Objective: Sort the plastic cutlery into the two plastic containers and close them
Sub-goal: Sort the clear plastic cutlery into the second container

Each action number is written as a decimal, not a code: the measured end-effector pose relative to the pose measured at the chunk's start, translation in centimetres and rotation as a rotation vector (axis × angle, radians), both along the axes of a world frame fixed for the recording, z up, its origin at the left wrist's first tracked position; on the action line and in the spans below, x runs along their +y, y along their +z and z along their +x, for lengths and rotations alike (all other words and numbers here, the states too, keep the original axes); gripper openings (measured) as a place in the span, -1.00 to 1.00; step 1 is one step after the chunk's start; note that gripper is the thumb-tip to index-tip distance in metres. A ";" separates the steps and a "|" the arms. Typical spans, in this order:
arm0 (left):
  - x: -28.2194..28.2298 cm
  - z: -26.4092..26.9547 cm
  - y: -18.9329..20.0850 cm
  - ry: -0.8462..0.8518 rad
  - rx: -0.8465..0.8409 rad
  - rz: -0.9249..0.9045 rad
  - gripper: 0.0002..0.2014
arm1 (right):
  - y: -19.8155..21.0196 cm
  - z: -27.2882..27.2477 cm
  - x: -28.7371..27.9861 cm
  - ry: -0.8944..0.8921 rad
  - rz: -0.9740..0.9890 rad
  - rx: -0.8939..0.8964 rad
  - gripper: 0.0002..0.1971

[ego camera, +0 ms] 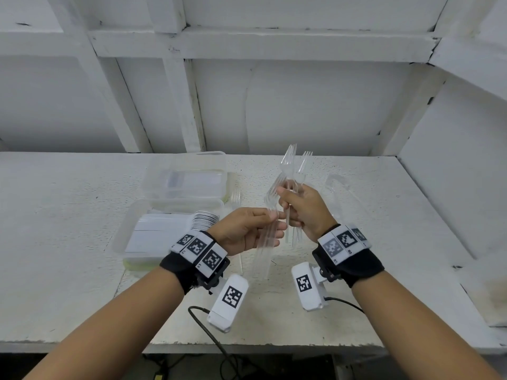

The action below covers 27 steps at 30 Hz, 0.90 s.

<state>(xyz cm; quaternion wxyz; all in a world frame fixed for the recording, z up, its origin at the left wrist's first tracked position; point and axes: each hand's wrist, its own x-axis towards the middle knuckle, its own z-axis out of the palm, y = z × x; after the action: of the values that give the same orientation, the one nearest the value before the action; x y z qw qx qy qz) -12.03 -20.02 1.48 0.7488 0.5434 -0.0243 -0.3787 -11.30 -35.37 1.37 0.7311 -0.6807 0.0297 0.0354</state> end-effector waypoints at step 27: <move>-0.4 0.5 -1.0 0.271 -0.064 0.043 -0.86 | -2.3 -1.9 1.0 0.003 -0.515 -0.189 -0.76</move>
<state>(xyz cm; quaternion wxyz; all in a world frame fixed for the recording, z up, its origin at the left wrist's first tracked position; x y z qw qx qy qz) -11.48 -20.41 0.47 0.7800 0.5696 0.0336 -0.2570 -13.20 -34.34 -0.92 0.5336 -0.8444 -0.0314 -0.0361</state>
